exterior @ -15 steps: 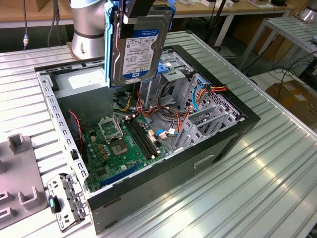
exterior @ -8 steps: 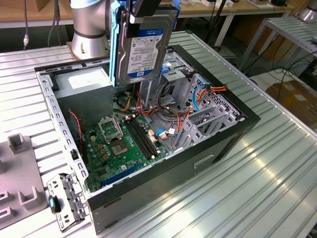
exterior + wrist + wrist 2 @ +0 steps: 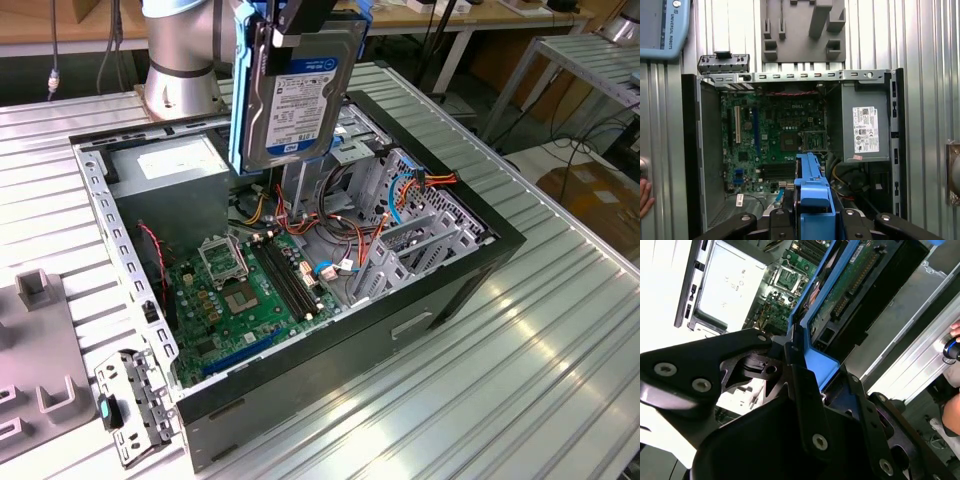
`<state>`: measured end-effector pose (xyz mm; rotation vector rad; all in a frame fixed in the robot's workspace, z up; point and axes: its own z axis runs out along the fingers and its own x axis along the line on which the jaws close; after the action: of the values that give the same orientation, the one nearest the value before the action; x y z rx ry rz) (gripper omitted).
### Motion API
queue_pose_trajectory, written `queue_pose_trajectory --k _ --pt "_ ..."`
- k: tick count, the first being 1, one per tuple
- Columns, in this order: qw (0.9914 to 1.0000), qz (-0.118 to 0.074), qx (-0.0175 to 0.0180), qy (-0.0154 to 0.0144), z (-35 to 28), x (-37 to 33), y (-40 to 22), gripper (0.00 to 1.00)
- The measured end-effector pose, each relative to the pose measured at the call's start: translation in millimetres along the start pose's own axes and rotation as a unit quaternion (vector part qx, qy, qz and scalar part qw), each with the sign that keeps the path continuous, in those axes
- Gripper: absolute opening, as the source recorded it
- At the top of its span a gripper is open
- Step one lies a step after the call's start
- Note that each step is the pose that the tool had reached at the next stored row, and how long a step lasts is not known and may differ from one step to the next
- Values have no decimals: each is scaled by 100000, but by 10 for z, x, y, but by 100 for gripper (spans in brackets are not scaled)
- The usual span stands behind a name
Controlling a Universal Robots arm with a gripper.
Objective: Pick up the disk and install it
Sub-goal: 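Insert the disk into the insertion slot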
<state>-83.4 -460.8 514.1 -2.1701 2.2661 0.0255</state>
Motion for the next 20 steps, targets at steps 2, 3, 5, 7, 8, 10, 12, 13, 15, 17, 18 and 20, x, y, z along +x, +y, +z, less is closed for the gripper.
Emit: queue_pose_trajectory --k 2,3,5,7,8,10,12,13,15,17,18,20 --pt "100000 1 1 -2 0 0 -10 37" --pt "100000 1 -1 -2 0 0 -10 37" --pt "100000 1 2 -2 0 0 -10 37" --pt "100000 0 -1 -1 0 0 -11 37" --pt "100000 0 2 -3 0 0 -11 37" --pt "100000 1 1 -1 0 0 -11 37" --pt "100000 -1 1 -4 0 3 -12 37" --pt "100000 -8 -1 3 -1 19 -13 37" --pt "100000 -4 0 -4 0 45 -14 37" --pt "100000 0 0 2 -1 82 -15 37" --pt "100000 1 2 -2 0 103 -16 37" --pt "100000 5 1 -1 -1 145 -17 37"
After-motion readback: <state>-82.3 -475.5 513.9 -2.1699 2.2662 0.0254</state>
